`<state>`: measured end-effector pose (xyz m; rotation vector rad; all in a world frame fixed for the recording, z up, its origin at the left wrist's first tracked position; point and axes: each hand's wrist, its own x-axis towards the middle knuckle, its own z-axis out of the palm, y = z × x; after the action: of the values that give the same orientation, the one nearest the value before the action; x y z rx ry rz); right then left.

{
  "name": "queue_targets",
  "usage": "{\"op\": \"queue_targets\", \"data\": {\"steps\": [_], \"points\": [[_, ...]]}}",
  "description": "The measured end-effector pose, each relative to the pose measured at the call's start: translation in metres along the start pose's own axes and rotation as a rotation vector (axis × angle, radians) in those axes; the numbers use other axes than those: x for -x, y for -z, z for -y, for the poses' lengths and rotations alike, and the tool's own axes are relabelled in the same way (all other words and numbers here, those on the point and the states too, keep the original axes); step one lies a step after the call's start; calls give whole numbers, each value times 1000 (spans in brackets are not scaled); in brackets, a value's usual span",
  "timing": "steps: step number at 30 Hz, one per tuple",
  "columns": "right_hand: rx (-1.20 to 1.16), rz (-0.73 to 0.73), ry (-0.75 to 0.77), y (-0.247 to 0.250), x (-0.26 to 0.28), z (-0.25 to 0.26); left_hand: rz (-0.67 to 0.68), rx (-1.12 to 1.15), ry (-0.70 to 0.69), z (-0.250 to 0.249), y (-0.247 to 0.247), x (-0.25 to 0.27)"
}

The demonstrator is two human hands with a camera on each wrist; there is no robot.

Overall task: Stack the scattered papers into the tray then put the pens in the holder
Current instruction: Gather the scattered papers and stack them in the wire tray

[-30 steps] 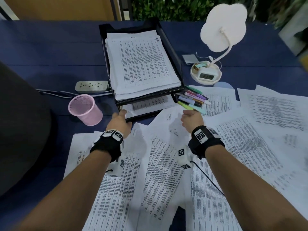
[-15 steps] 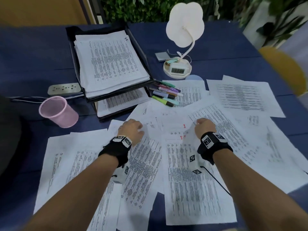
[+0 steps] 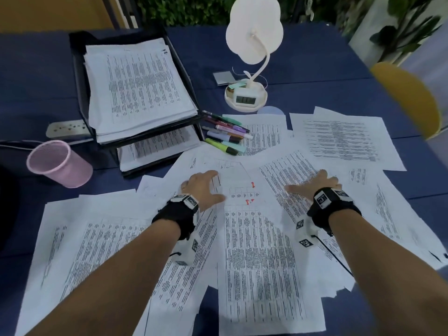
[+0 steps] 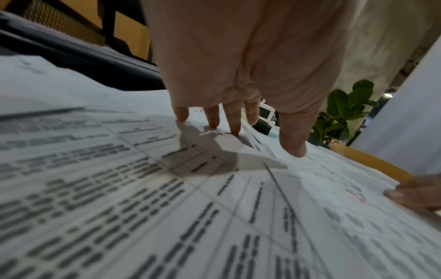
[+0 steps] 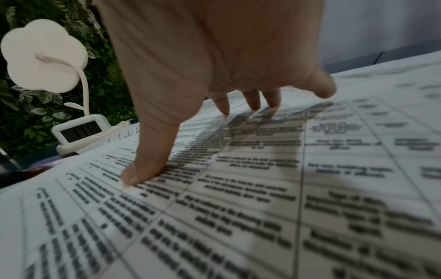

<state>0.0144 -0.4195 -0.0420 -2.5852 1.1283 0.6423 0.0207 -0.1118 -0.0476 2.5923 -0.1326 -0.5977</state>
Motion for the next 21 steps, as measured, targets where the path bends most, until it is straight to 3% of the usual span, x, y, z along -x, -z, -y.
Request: {"op": "queue_targets", "data": {"steps": [5, 8, 13, 17, 21], "points": [[43, 7, 42, 2, -6, -2, -76, 580, 74, -15, -2, -5], [29, -8, 42, 1, -4, -2, -71, 725, 154, -18, -6, -8], [-24, -49, 36, 0, -2, -1, -4, 773, 2, -26, -9, -6], [-152, -62, 45, -1, -2, 1, -82, 964, -105, -42, 9, -4], [-385, -144, 151, 0, 2, 9, -205, 1127, -163, -45, 34, -2]]}}
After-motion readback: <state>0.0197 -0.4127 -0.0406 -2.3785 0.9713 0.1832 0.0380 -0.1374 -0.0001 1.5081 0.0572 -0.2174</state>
